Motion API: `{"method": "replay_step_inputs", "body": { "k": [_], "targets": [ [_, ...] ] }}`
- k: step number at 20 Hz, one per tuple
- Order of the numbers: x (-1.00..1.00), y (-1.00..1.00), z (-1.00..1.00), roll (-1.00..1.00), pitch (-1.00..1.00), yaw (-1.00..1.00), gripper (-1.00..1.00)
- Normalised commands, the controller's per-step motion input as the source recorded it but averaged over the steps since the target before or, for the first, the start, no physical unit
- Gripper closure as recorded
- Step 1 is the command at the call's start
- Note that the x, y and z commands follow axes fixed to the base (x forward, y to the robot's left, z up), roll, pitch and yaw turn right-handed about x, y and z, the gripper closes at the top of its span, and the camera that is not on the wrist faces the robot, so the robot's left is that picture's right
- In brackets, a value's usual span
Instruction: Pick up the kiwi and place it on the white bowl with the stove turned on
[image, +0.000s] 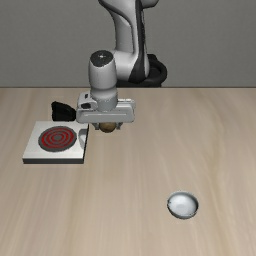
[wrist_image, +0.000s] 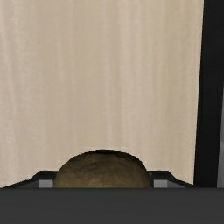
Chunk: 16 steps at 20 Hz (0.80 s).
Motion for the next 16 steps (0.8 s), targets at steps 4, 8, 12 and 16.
{"method": "replay_step_inputs", "body": {
  "k": [4, 8, 12, 16],
  "targets": [
    [0.00, 0.00, 0.00, 0.00, 0.00, 0.00, 1.00],
    [0.00, 0.00, 0.25, 0.00, 0.00, 0.00, 1.00],
    [0.00, 0.00, 1.00, 0.00, 0.00, 0.00, 1.00],
    [0.00, 0.75, 0.25, 0.00, 0.00, 0.00, 1.00]
  ]
}}
